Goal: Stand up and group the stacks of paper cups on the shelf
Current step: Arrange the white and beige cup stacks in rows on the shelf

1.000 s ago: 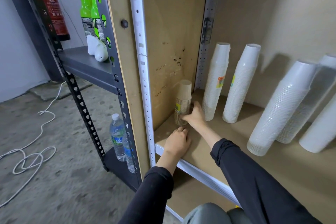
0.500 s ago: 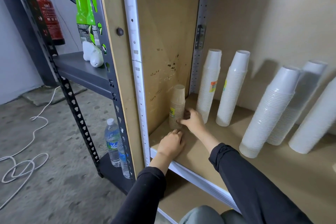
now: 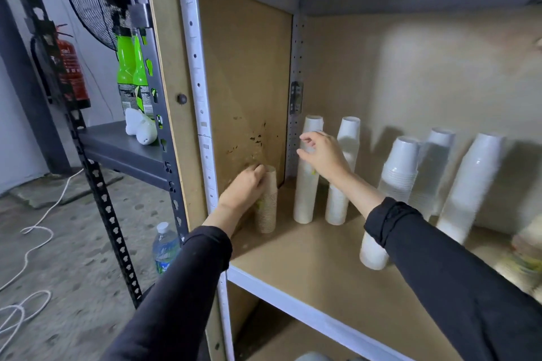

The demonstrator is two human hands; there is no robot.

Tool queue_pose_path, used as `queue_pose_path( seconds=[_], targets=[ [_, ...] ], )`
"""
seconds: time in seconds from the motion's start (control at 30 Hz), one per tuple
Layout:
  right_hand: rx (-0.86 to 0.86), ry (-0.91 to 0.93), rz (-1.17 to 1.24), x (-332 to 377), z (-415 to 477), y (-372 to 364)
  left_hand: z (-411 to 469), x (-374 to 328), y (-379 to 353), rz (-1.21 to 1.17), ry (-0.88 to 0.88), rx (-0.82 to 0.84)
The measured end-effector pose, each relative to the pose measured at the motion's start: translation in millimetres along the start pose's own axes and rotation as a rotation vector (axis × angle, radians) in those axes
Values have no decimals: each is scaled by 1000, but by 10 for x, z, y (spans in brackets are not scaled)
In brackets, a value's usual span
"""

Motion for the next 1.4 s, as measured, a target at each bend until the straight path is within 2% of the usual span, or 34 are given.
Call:
queue_pose_path(
  seconds=[0.1,0.33,0.53,0.83,1.07,1.2,1.4],
  targets=[
    [-34,13,-135,77,146,293,203,-11,114,14,-38,26],
    [62,-74,-286,-24,457,471,478,130,53,74,91,177],
    [206,-98,-255,-69,536,353,569,225,-53,10,94,249],
    [151,-153,-231,-7,594,354,520,77,-66,34,-21,200],
    [78,-236,-244,18,639,332,553,-19,-153,32,-11,201],
    [122,-204,-165,31,651,342,557,-38,-156,8,-13,204],
    [209,-127,-173,-10,636,374,529,-51,-163,-33,-32,236]
  ],
)
Point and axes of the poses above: each hand's wrist, its own z-axis towards the middle knuckle, its own y-axis out of the back of the hand, x = y × z, the point moved 10 cm from there along z, towards the middle knuckle, and after that the axes turned 11 degrees about x, right-handed, at the moved point
